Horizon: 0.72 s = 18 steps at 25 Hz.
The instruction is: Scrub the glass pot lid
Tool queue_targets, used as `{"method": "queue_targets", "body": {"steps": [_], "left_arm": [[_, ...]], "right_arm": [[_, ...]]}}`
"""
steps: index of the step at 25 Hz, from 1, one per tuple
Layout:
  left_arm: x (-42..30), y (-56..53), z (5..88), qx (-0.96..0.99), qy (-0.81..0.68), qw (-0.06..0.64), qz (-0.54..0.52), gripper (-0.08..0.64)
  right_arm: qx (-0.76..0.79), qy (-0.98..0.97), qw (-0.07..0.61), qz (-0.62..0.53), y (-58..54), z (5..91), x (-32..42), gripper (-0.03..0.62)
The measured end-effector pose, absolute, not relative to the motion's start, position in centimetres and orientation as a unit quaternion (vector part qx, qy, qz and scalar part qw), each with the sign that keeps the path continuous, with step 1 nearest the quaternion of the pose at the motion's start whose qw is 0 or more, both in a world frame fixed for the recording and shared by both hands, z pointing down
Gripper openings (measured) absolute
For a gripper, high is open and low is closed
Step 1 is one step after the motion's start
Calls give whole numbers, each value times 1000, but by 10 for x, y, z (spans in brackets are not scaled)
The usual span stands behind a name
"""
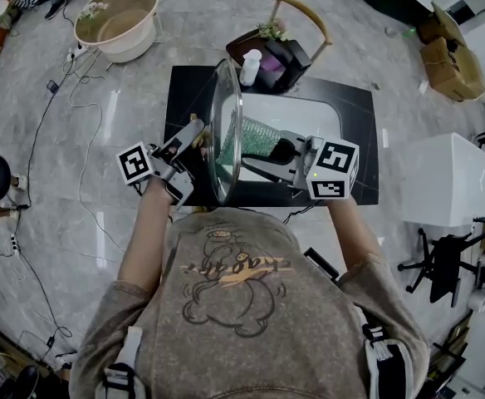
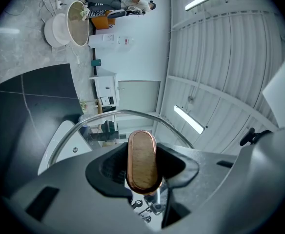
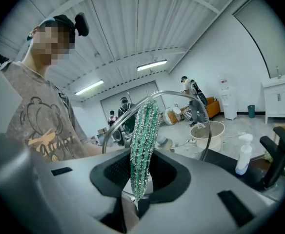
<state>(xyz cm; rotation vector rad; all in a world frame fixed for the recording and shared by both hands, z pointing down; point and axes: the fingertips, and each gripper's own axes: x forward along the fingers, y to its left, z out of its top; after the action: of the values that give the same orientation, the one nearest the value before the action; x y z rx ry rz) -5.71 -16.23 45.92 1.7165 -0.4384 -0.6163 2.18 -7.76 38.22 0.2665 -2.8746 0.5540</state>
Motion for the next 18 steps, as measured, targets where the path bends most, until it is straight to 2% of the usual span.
{"method": "queue_targets", "body": {"steps": [18], "left_arm": [[-51,-160,453,745,-173,591,-257,172]], "right_arm": [[114,-962,150,199,-111,412,10,95]]}}
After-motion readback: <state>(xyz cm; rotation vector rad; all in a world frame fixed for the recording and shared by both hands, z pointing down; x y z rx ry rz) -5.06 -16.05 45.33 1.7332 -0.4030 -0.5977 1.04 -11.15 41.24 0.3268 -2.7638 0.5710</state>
